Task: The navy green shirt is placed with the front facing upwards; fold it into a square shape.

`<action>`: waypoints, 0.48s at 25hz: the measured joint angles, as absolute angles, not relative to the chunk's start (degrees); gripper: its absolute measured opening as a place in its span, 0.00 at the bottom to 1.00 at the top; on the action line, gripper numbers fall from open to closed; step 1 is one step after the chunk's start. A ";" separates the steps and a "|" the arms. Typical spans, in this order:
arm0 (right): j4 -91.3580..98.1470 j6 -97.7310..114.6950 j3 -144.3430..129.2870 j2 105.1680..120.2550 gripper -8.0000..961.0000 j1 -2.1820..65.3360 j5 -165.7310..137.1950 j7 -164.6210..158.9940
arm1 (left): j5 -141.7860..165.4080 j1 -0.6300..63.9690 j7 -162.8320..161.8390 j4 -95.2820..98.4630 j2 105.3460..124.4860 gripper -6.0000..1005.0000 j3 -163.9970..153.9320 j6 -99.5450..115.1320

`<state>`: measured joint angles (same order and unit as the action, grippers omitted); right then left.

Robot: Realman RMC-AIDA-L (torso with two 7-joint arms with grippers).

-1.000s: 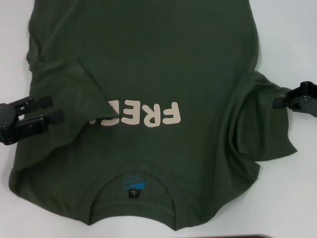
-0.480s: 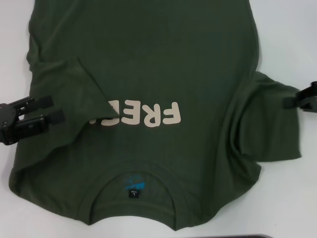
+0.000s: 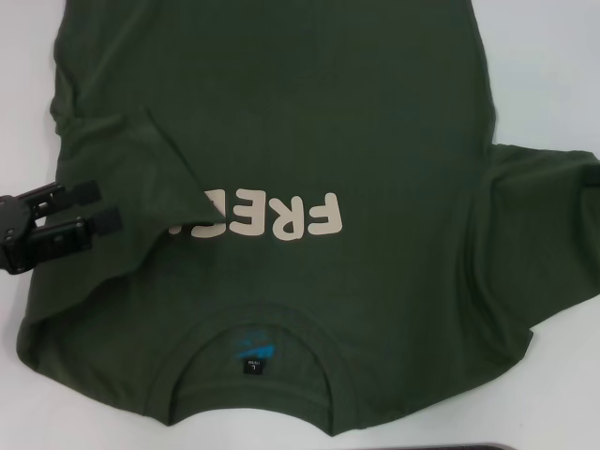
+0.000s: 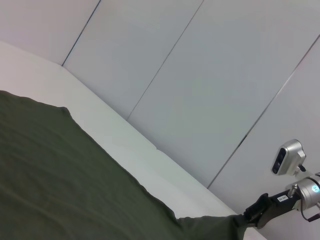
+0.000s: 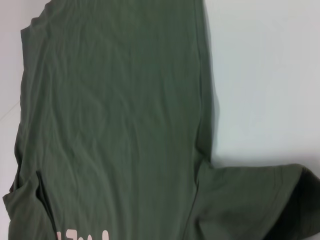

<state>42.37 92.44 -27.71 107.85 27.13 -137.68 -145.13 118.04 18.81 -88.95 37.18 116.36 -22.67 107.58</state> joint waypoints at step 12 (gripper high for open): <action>42.45 98.39 -27.73 110.01 0.01 29.85 -137.07 -143.68 | 118.04 18.97 -88.95 37.17 116.36 0.84 -21.77 107.58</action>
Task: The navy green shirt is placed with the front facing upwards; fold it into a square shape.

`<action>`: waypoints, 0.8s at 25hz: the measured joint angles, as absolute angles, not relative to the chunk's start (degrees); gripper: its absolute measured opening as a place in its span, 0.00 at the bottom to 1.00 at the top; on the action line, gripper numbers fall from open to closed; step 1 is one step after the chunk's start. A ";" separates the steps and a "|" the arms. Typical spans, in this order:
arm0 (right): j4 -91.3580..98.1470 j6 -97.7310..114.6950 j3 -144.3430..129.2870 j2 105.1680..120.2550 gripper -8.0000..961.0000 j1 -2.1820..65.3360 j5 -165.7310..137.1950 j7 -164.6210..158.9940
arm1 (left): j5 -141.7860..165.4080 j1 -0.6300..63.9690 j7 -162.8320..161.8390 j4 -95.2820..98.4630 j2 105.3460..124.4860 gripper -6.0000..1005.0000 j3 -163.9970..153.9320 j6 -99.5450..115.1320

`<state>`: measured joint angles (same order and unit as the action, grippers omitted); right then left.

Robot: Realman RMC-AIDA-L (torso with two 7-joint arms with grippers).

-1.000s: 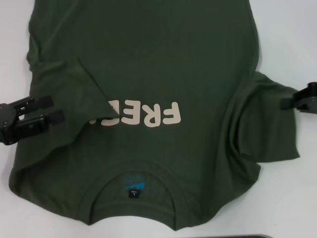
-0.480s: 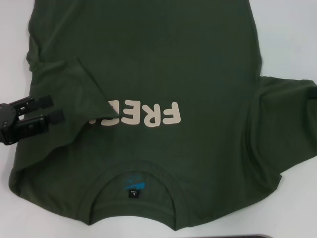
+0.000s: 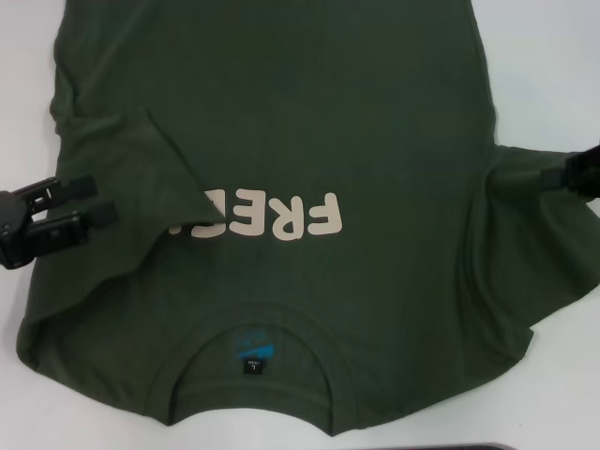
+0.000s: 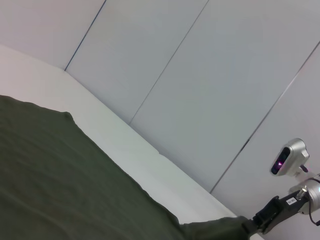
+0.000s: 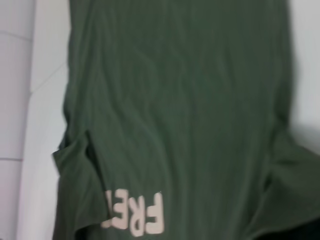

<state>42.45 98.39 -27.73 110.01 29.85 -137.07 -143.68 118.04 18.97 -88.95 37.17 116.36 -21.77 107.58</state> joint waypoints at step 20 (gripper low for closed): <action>34.14 91.20 -28.31 114.10 0.05 39.56 -135.21 -141.07 | 118.04 19.57 -88.72 37.00 116.48 0.84 -19.88 107.33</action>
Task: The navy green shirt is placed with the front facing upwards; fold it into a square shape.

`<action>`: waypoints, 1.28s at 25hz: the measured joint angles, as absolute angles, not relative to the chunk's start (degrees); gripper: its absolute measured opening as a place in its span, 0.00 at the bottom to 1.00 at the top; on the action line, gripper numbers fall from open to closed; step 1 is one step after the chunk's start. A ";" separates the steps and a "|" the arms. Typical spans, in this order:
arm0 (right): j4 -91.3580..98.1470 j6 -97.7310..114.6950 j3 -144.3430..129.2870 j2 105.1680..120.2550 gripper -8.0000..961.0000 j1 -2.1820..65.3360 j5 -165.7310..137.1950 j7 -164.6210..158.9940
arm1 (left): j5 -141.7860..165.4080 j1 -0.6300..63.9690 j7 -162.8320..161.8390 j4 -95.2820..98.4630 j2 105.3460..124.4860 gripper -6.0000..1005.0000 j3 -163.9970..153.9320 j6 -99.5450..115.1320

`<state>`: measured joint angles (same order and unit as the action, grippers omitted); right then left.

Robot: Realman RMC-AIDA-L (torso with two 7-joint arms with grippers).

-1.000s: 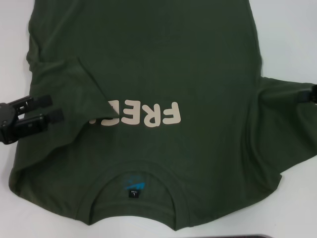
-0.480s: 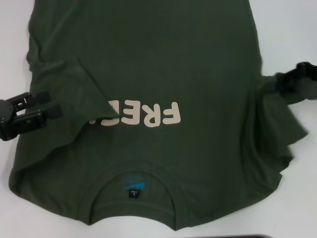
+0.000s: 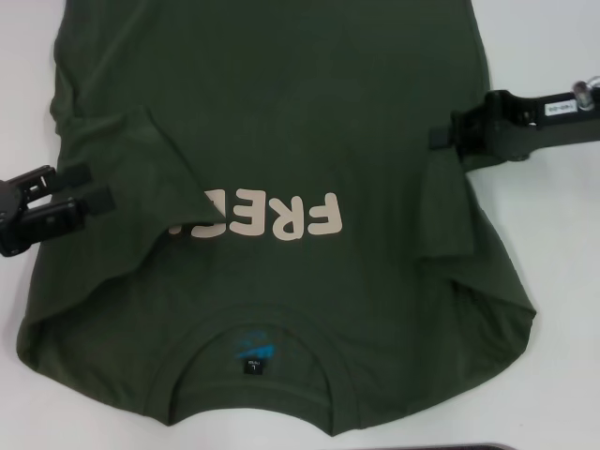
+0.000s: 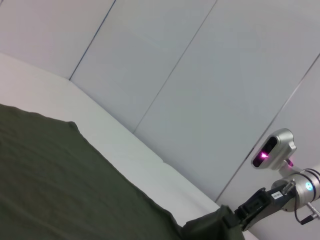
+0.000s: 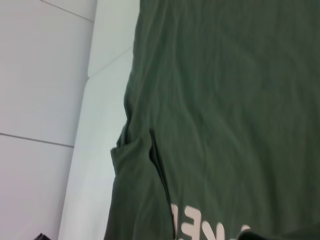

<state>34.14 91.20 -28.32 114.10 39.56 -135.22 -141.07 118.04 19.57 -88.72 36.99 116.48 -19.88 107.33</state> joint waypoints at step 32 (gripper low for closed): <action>27.51 81.44 -30.19 114.82 0.45 38.70 -121.99 -138.71 | 117.95 19.77 -88.95 37.27 116.89 0.84 -18.19 107.40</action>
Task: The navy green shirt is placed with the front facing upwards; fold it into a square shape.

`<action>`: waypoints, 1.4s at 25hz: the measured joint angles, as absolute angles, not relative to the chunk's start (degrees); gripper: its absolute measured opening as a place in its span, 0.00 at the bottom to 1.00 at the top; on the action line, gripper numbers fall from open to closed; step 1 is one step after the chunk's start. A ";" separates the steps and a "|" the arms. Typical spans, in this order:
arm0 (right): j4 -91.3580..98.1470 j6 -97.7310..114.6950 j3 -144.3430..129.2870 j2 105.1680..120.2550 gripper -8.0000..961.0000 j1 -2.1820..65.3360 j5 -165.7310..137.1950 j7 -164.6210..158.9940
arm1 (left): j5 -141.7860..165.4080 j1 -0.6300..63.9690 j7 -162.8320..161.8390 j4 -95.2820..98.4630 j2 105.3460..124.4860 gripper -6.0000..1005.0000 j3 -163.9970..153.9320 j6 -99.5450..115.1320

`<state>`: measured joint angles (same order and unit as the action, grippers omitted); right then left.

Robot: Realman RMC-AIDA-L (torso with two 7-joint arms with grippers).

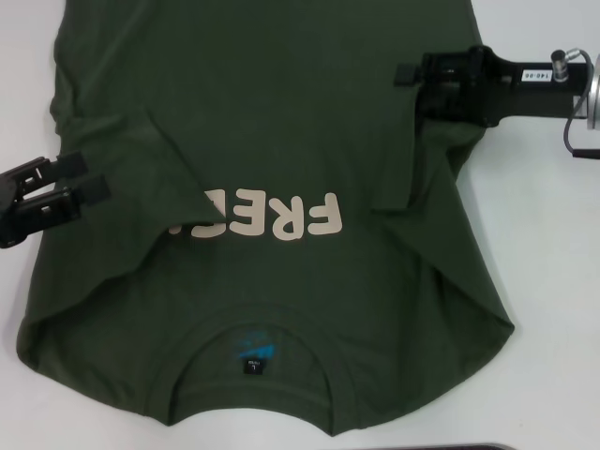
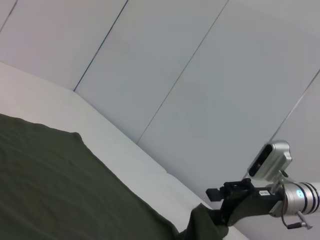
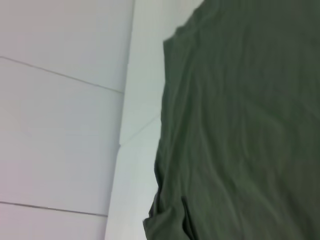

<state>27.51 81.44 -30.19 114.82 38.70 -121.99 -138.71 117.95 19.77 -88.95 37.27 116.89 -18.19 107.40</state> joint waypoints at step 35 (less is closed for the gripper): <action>41.00 88.16 -43.80 108.54 0.60 42.87 -125.70 -159.46 | 117.95 19.07 -89.36 37.27 116.65 0.84 -18.19 107.39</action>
<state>41.00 88.16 -43.80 108.54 42.87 -125.70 -159.46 117.95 19.07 -89.36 37.26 116.65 -18.19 107.39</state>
